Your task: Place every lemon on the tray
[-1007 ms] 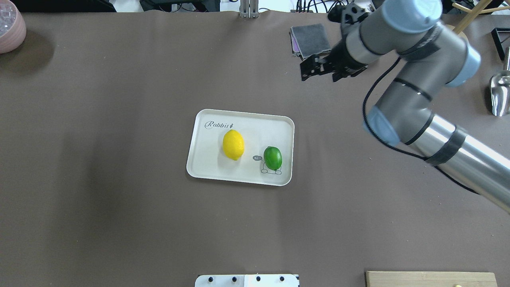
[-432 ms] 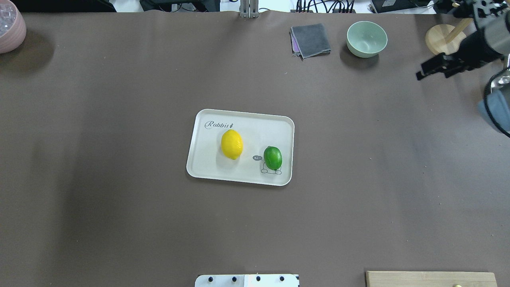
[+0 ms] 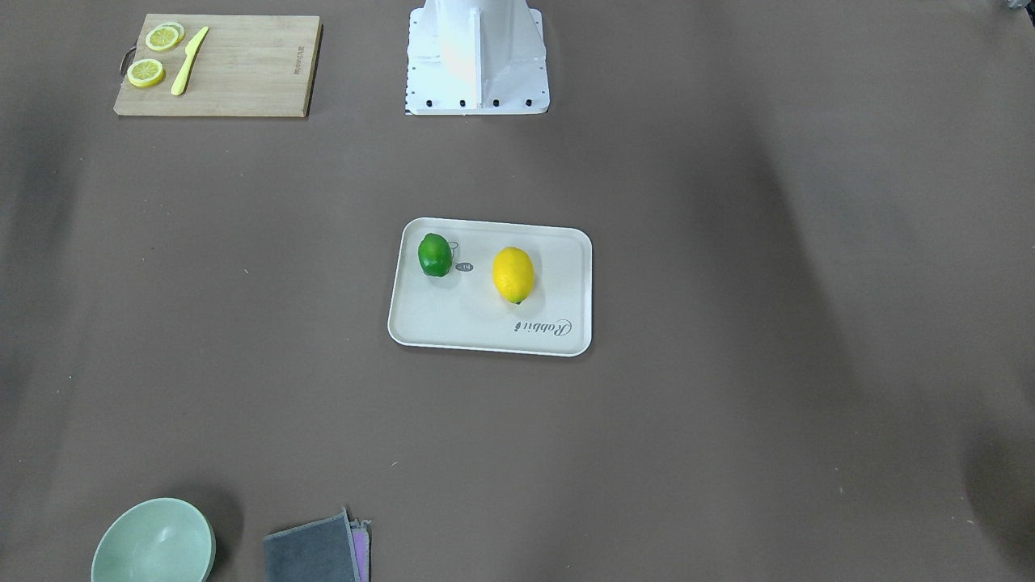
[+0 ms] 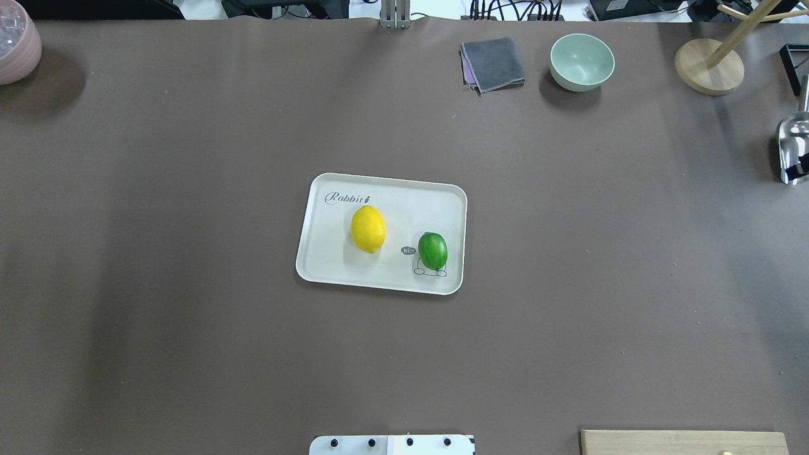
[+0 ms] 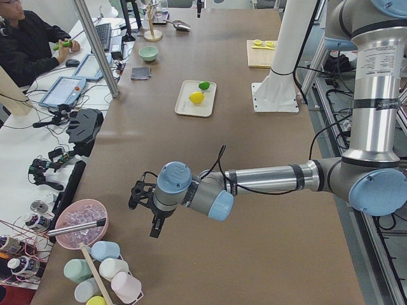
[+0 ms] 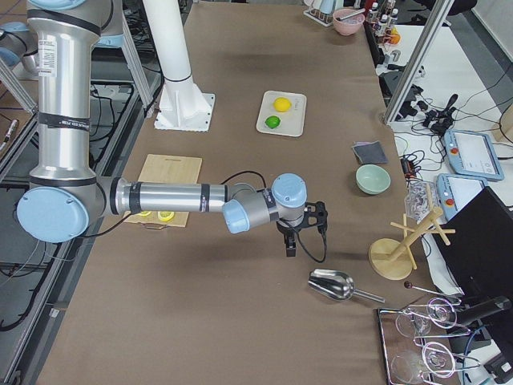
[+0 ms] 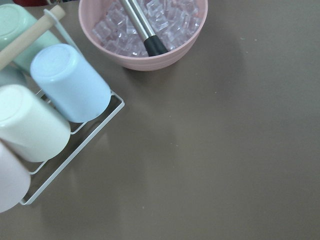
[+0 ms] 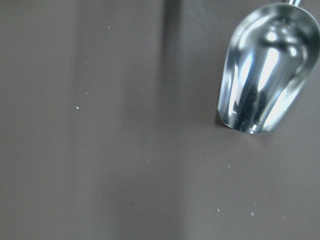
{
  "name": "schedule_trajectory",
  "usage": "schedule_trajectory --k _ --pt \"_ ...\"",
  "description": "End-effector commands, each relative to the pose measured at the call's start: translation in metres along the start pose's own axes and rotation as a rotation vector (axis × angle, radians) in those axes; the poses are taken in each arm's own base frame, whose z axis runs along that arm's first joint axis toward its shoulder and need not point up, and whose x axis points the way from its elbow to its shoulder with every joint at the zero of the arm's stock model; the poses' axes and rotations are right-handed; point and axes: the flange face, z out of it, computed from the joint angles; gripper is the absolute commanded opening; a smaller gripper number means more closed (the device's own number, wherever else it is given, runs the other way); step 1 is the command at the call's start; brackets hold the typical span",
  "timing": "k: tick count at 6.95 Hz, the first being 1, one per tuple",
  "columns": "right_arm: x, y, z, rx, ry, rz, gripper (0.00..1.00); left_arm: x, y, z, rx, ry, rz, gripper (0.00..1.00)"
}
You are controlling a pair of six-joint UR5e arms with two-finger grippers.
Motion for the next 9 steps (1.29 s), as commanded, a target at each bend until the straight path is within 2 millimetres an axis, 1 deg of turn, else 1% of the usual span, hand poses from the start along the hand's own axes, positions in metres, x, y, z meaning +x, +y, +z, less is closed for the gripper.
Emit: schedule_trajectory --k 1,2,3,4,5,6,7,8,9 --pt "0.021 0.016 -0.017 -0.053 0.013 0.007 1.0 -0.012 0.0 -0.009 -0.029 -0.012 -0.067 0.98" --pt "0.001 0.01 -0.042 -0.113 0.038 0.021 1.0 -0.009 -0.005 -0.009 -0.032 -0.011 -0.109 0.98" --pt "-0.023 0.006 -0.074 -0.167 0.091 0.072 1.0 -0.005 -0.005 -0.015 -0.023 -0.011 -0.125 0.98" --pt "-0.014 0.009 -0.074 -0.189 0.129 -0.004 1.0 -0.003 -0.004 -0.016 -0.021 -0.009 -0.14 0.98" --pt "-0.012 0.01 -0.072 -0.197 0.123 -0.024 1.0 0.0 -0.004 -0.019 -0.016 -0.008 -0.146 0.98" --pt "-0.015 0.013 -0.071 -0.199 0.074 -0.009 1.0 0.005 -0.006 -0.023 -0.006 -0.005 -0.169 0.98" --pt "-0.012 0.02 -0.068 -0.206 0.065 0.002 1.0 0.005 0.006 -0.021 -0.016 -0.002 -0.182 0.98" --pt "-0.007 0.028 -0.065 -0.213 0.062 0.008 1.0 0.039 0.003 -0.033 -0.009 0.019 -0.183 0.98" --pt "-0.008 0.027 -0.065 -0.211 0.064 0.007 1.0 0.082 0.019 -0.044 -0.028 0.033 -0.197 0.98"
